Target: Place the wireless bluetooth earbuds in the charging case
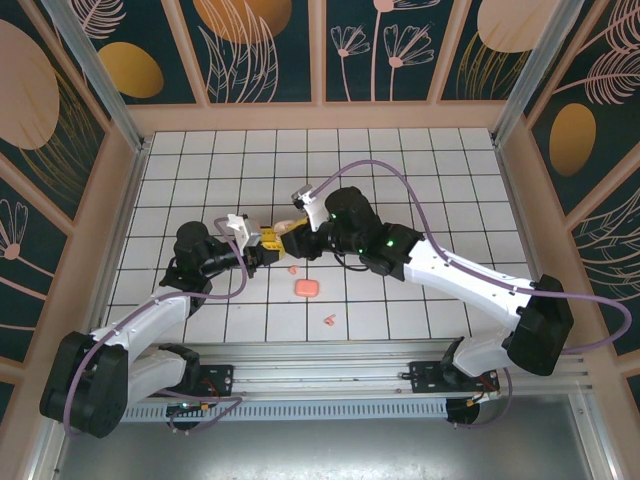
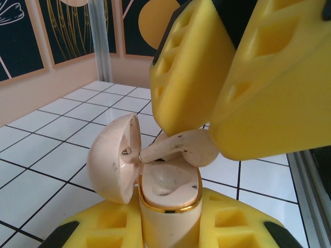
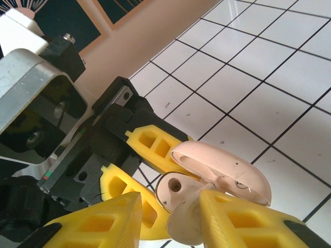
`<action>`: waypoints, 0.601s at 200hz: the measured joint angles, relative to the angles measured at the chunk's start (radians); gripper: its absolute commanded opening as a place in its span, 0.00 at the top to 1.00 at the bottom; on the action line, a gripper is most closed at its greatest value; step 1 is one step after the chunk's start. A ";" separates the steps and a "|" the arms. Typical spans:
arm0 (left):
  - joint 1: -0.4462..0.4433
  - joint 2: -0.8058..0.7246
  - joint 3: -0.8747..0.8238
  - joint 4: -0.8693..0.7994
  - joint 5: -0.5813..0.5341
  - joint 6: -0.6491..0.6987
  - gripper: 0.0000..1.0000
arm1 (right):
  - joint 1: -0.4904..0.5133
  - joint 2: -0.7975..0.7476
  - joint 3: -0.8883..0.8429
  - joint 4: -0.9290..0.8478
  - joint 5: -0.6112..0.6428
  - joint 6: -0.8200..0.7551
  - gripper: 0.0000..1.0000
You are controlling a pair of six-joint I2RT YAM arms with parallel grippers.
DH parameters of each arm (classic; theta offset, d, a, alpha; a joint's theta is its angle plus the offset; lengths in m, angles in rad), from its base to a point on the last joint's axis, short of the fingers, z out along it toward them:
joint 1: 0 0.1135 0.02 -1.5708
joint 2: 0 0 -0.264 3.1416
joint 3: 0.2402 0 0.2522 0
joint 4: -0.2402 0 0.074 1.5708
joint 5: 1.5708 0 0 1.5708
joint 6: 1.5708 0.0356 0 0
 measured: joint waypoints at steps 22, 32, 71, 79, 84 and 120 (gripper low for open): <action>0.000 0.000 0.000 0.000 0.003 0.000 0.82 | 0.008 0.002 0.006 -0.016 0.028 -0.024 0.72; 0.000 0.000 0.000 0.000 0.003 0.000 0.82 | 0.008 0.002 0.008 -0.019 0.036 -0.032 0.73; 0.000 0.000 0.000 0.000 0.002 0.000 0.82 | 0.010 0.004 0.010 -0.021 0.048 -0.040 0.78; 0.000 0.000 0.000 0.000 0.003 0.000 0.82 | 0.010 0.005 0.011 -0.022 0.048 -0.040 0.79; 0.000 0.000 0.000 0.000 0.003 0.000 0.82 | 0.010 0.005 0.011 -0.023 0.048 -0.040 0.79; 0.000 0.000 0.000 0.000 0.007 0.000 0.82 | 0.005 0.005 0.013 -0.022 0.043 -0.039 0.84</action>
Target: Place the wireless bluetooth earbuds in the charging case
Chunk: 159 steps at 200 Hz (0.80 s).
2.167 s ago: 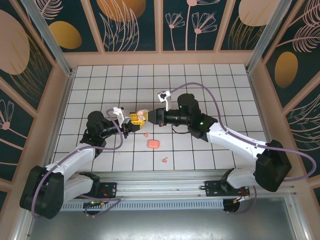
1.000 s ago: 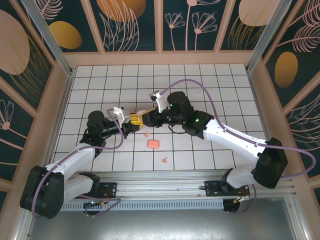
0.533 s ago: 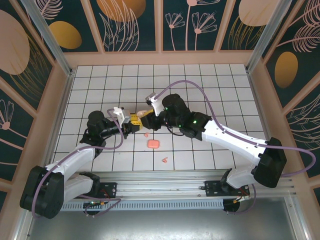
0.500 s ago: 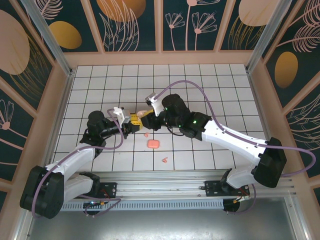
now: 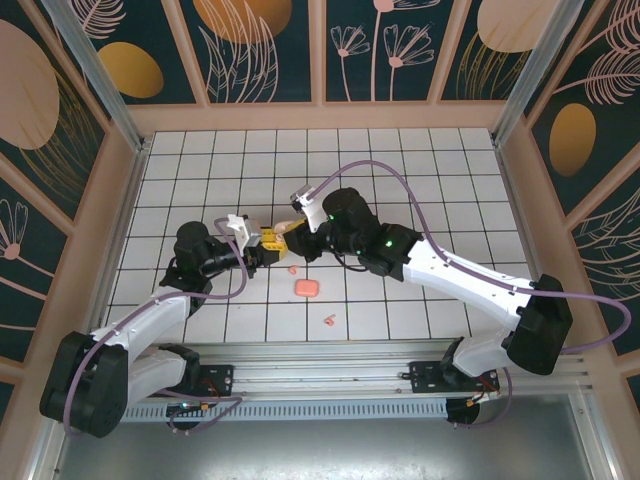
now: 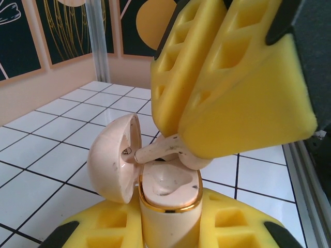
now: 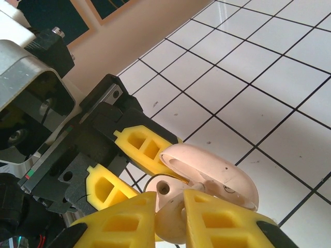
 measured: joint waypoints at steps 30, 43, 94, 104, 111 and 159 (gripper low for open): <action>0.000 -0.003 0.000 0.000 0.000 0.009 0.82 | -0.017 0.000 0.004 -0.002 -0.035 0.003 0.86; 0.000 -0.005 0.000 -0.004 0.000 0.015 0.82 | -0.025 0.000 0.004 -0.002 -0.056 0.007 0.86; 0.000 -0.007 0.002 -0.021 -0.001 0.028 0.82 | -0.071 0.000 0.004 -0.016 -0.167 0.037 0.87; 0.000 -0.007 0.003 -0.023 -0.001 0.033 0.82 | -0.080 0.000 0.004 -0.017 -0.187 0.043 0.88; 0.000 -0.007 0.005 -0.025 -0.001 0.035 0.82 | -0.085 -0.001 0.004 -0.017 -0.200 0.045 0.88; 0.000 -0.007 0.011 -0.029 -0.001 0.045 0.82 | -0.116 -0.001 0.004 -0.017 -0.269 0.065 0.89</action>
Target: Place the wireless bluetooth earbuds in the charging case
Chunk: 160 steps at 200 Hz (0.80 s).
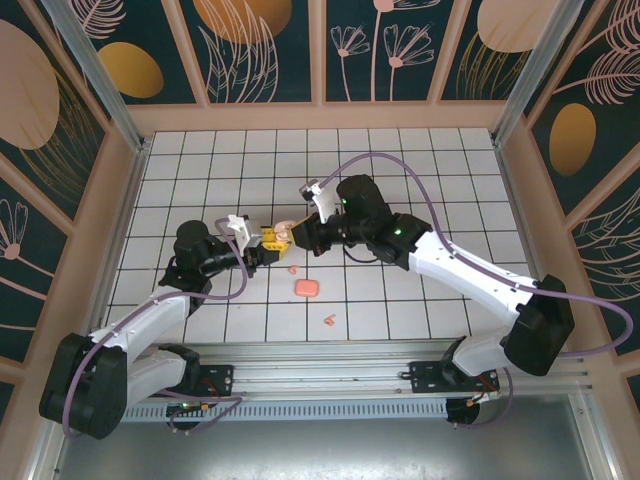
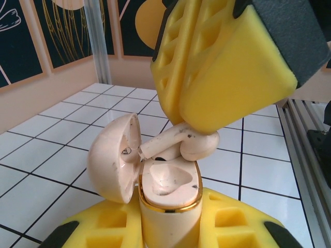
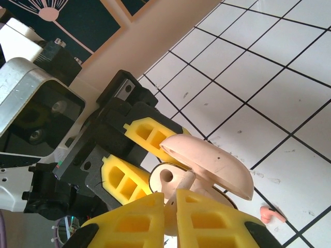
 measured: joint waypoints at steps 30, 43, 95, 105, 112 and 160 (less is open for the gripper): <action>0.000 0.000 0.001 0.000 0.000 0.003 0.83 | -0.006 0.000 0.000 0.000 -0.019 0.001 0.90; 0.000 0.000 0.001 0.000 0.000 0.004 0.82 | -0.008 0.000 0.000 0.000 -0.026 0.001 0.90; -0.002 0.000 0.010 -0.020 0.000 0.032 0.82 | -0.014 0.000 0.010 -0.016 -0.045 0.000 0.91; -0.003 0.000 0.014 -0.023 0.000 0.038 0.82 | -0.015 0.000 0.014 -0.019 -0.045 0.000 0.91; -0.003 0.000 0.016 -0.024 0.000 0.042 0.83 | -0.015 0.000 0.016 -0.022 -0.045 0.000 0.91; -0.004 -0.001 0.018 -0.048 -0.013 0.060 0.82 | -0.036 0.000 0.018 -0.025 -0.072 0.001 0.92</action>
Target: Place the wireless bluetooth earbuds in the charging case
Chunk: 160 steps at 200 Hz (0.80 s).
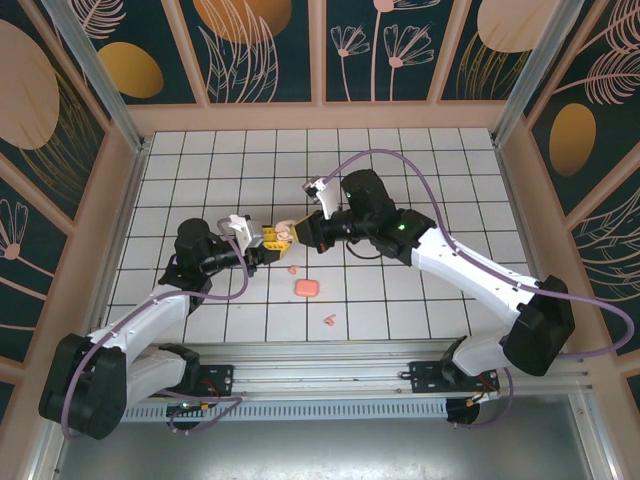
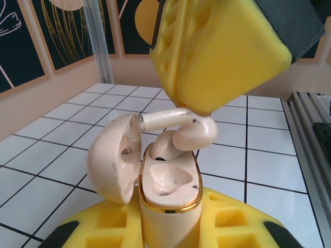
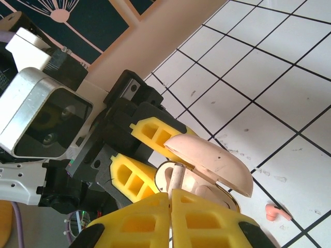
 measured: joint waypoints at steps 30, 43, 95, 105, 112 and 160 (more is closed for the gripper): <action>0.000 0.000 0.000 -0.014 -0.021 0.007 0.82 | -0.011 0.000 0.000 0.000 -0.021 0.004 0.92; 0.000 0.000 0.001 -0.019 -0.027 0.008 0.82 | -0.013 0.000 0.000 0.000 -0.028 0.006 0.92; 0.000 0.002 0.002 -0.026 -0.045 0.008 0.82 | -0.037 -0.041 -0.013 0.003 -0.050 0.031 0.89; 0.000 0.003 0.002 -0.025 -0.045 0.007 0.82 | -0.037 -0.048 -0.016 0.003 -0.050 0.034 0.88; 0.000 0.004 0.002 -0.025 -0.045 0.007 0.82 | -0.037 -0.050 -0.017 0.003 -0.049 0.040 0.86; 0.000 0.011 0.002 -0.024 -0.045 0.006 0.82 | -0.033 -0.051 -0.027 0.002 -0.027 0.056 0.73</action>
